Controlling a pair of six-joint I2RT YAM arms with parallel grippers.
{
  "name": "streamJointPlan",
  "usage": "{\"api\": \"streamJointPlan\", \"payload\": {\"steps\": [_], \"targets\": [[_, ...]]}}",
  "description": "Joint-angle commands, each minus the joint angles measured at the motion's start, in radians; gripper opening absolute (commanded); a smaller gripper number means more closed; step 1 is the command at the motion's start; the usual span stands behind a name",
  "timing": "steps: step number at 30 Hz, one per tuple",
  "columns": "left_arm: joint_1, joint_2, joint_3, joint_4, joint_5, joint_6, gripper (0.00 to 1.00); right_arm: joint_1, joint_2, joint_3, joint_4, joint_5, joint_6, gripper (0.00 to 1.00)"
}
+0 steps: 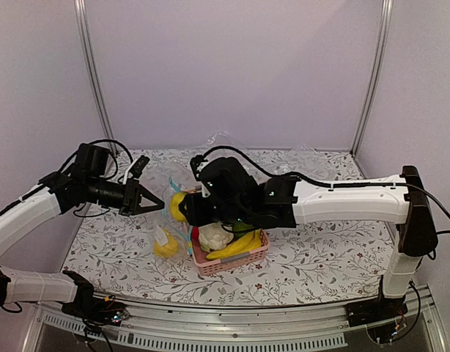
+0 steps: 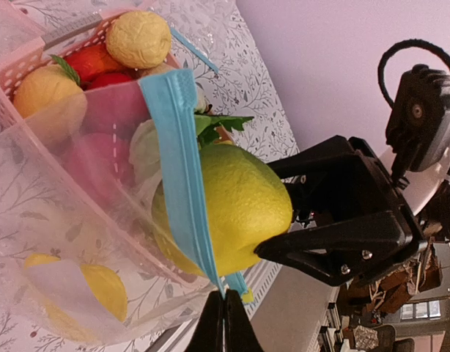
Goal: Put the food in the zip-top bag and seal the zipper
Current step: Place the fake fruit in the zipper food storage bag.
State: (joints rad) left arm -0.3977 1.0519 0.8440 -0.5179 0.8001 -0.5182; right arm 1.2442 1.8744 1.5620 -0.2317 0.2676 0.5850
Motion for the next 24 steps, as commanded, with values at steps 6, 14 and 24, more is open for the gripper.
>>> {"api": "streamJointPlan", "payload": {"steps": [6,14,24], "targets": [[-0.012,-0.006,-0.006,0.050,0.040,-0.011,0.00,0.004,0.051,0.064,-0.029,-0.038,-0.038,0.45],[-0.013,-0.009,-0.015,0.092,0.100,-0.025,0.00,0.002,0.129,0.149,-0.052,-0.050,-0.058,0.46],[-0.015,-0.024,-0.039,0.146,0.135,-0.064,0.00,-0.006,0.198,0.230,-0.105,0.013,-0.053,0.50]]}}
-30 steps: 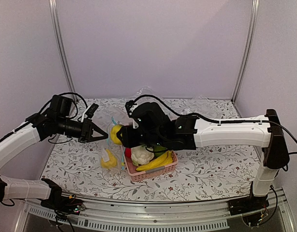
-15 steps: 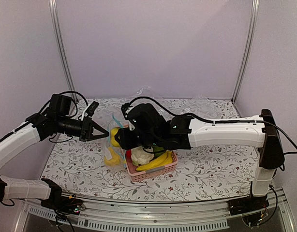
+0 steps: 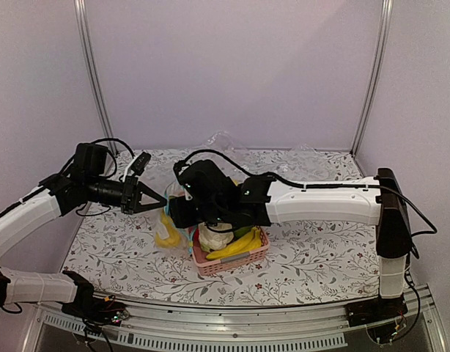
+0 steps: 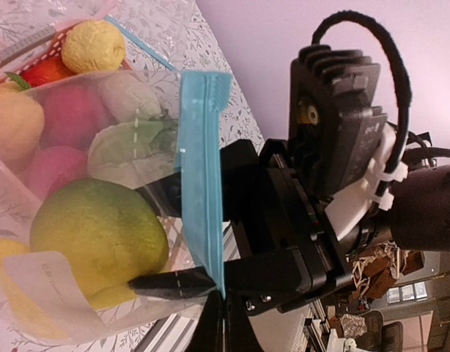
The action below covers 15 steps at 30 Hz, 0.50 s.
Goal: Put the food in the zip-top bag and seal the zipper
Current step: Place the fake fruit in the zipper food storage bag.
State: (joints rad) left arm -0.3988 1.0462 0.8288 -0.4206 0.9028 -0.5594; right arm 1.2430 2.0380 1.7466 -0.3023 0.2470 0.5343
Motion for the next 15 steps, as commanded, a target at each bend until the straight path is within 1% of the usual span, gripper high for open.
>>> {"api": "streamJointPlan", "payload": {"steps": [1,3,7,12,15], "targets": [[-0.015,-0.019,-0.026,0.051,0.032,-0.025,0.00,-0.007,0.039,0.049,-0.036,0.032,-0.001,0.52],[-0.014,-0.022,-0.028,0.051,0.027,-0.025,0.00,-0.008,0.041,0.049,-0.035,0.035,0.000,0.56],[-0.015,-0.025,-0.028,0.051,0.014,-0.029,0.00,-0.008,0.033,0.048,-0.041,0.044,-0.002,0.68],[-0.014,-0.018,-0.026,0.051,-0.001,-0.030,0.00,-0.009,0.027,0.044,-0.043,0.046,-0.003,0.69],[-0.014,-0.014,-0.026,0.042,-0.034,-0.031,0.00,-0.008,0.021,0.040,-0.043,0.045,-0.005,0.70]]}}
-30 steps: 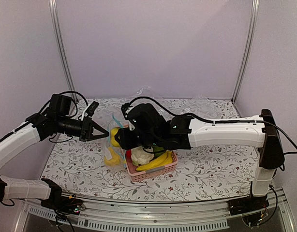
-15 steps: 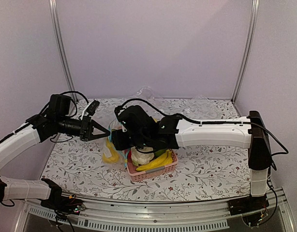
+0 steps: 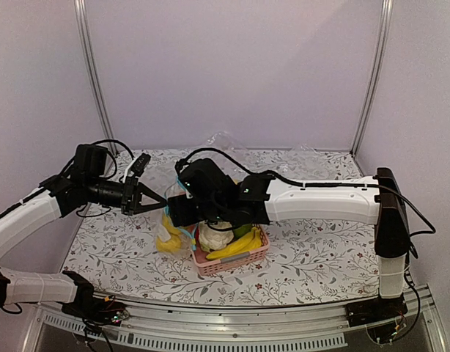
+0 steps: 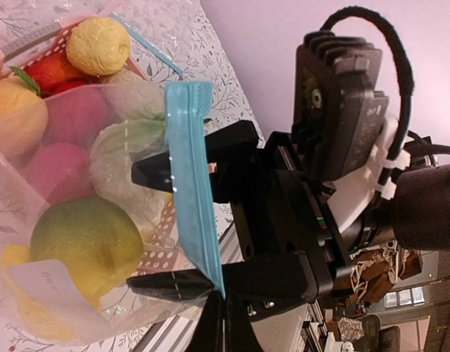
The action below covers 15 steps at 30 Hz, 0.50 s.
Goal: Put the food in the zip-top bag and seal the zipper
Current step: Place the fake fruit in the zipper food storage bag.
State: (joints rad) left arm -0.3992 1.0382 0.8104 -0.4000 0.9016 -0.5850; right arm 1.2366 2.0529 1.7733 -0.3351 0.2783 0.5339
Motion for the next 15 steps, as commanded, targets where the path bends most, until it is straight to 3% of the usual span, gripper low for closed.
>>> {"api": "streamJointPlan", "payload": {"steps": [1,9,15], "targets": [[-0.012,-0.006,-0.008,0.015,-0.054,-0.002,0.00,-0.002,0.002,0.011,-0.010,0.013,-0.005,0.70],[0.009,0.034,0.022,-0.152,-0.225,0.156,0.00,-0.002,-0.093,-0.070,0.041,-0.069,-0.041,0.70],[0.045,0.082,0.028,-0.157,-0.230,0.203,0.00,-0.002,-0.232,-0.174,0.103,-0.141,-0.070,0.72]]}}
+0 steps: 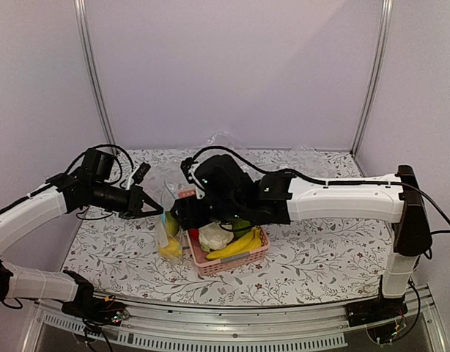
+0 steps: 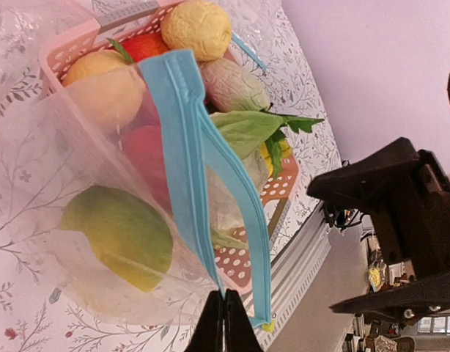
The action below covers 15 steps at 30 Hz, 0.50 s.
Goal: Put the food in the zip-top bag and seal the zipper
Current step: Place the fake fruit in the zipper food storage bag.
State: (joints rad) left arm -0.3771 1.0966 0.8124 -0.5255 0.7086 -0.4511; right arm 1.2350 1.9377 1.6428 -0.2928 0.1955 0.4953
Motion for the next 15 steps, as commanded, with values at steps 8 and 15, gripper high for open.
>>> {"api": "streamJointPlan", "payload": {"steps": [8,15], "targets": [[0.110,0.021,0.050,-0.031,0.055,0.219,0.00,-0.018,-0.229,-0.149,0.002,0.021,-0.025,0.75],[0.153,0.049,0.066,-0.040,0.109,0.278,0.00,-0.124,-0.296,-0.262,-0.149,0.076,0.044,0.73]]}}
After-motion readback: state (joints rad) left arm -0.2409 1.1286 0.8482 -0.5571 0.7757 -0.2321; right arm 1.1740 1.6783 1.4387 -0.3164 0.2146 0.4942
